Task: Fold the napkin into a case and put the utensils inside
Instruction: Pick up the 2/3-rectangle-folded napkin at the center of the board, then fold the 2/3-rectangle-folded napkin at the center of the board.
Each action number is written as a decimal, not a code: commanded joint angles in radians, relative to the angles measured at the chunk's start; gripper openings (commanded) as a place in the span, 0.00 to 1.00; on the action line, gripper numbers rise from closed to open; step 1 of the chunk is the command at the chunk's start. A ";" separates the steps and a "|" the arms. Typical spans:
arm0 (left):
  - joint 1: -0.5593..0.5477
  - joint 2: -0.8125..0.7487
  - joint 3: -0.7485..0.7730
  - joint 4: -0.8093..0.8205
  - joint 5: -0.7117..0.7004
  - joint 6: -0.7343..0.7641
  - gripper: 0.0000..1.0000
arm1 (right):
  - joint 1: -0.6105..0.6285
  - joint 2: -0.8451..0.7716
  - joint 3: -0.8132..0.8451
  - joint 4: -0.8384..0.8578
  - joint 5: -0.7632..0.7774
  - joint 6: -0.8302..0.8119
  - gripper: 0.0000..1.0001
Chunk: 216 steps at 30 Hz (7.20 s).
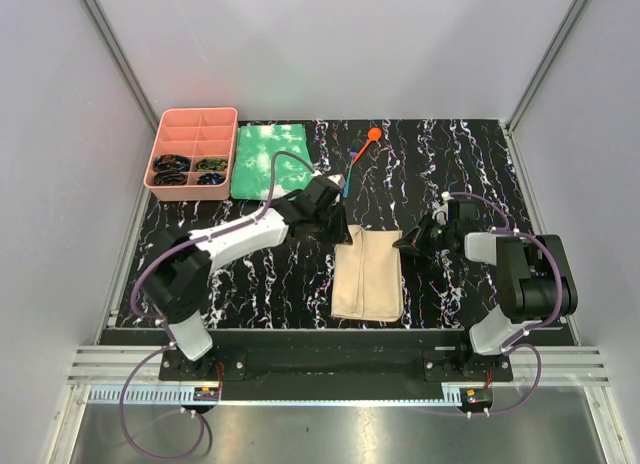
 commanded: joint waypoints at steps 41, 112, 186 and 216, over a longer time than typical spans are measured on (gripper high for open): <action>0.022 0.266 -0.030 0.216 0.069 -0.001 0.04 | 0.440 -0.042 0.092 -0.029 0.503 0.820 0.00; 0.202 0.085 0.016 -0.065 -0.114 0.112 0.17 | 0.595 0.088 0.314 -0.110 0.546 0.190 0.00; 0.220 0.151 -0.004 0.083 0.012 0.108 0.10 | 0.584 0.195 0.517 -0.219 0.528 -0.011 0.05; 0.279 -0.053 -0.180 0.126 0.053 0.014 0.06 | 0.634 0.186 0.592 -0.351 0.426 -0.209 0.48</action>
